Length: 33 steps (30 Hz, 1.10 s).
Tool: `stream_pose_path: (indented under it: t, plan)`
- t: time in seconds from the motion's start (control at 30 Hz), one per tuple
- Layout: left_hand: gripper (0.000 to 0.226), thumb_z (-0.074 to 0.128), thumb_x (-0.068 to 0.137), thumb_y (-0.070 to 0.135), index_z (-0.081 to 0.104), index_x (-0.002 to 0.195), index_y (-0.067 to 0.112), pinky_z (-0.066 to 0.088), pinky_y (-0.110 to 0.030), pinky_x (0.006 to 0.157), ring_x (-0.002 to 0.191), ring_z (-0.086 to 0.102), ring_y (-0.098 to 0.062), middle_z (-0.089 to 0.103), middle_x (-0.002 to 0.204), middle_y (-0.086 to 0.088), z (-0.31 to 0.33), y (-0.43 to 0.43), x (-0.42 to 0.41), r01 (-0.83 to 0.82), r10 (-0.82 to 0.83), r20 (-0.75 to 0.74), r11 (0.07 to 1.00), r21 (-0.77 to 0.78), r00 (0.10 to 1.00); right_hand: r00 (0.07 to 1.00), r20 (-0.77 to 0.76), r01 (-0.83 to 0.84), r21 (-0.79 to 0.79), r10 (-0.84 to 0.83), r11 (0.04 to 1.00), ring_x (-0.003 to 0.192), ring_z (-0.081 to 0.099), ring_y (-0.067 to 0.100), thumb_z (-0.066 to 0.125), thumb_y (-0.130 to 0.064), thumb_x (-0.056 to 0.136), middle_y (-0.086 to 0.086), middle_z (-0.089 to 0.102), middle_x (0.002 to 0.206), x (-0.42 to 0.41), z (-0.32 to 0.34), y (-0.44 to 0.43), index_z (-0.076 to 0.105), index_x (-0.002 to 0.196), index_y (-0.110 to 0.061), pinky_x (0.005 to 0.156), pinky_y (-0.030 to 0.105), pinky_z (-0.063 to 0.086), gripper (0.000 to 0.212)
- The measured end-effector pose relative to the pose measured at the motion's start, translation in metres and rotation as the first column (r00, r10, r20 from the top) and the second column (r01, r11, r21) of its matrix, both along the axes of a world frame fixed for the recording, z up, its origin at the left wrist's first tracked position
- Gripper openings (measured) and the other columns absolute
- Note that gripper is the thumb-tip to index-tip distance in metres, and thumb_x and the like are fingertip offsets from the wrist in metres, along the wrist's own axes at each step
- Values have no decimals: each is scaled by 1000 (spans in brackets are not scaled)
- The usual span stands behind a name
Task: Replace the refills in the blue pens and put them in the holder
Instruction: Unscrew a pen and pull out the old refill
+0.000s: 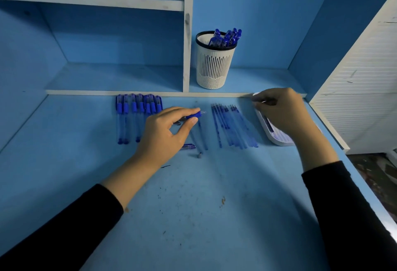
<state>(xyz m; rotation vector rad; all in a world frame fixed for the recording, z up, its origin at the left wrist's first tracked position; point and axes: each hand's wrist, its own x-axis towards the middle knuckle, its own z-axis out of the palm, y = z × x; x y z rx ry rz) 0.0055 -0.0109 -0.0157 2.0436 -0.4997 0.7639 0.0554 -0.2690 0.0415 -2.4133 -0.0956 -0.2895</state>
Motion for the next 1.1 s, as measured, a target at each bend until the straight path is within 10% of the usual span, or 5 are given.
stream_pose_path:
  t: [0.73, 1.1]
  plan:
    - [23, 71, 88, 7, 73, 111, 6, 56, -24, 83, 91, 69, -10, 73, 104, -1, -1, -8, -5, 26, -26, -14, 999, -25, 1000, 984, -156, 71, -134, -92, 988, 79, 60, 8, 68, -11, 81, -5, 72, 87, -3, -14, -36, 76, 90, -23, 53, -4, 33, 17]
    - [23, 72, 88, 7, 73, 111, 6, 56, -24, 81, 88, 69, -9, 74, 103, -2, -1, -9, -5, 20, -20, 0, 1000, -3, 1000, 968, -196, 119, -186, -155, 975, 85, 63, 18, 70, -15, 79, -4, 71, 87, -2, -19, -33, 64, 65, -38, 79, 38, 55, 28]
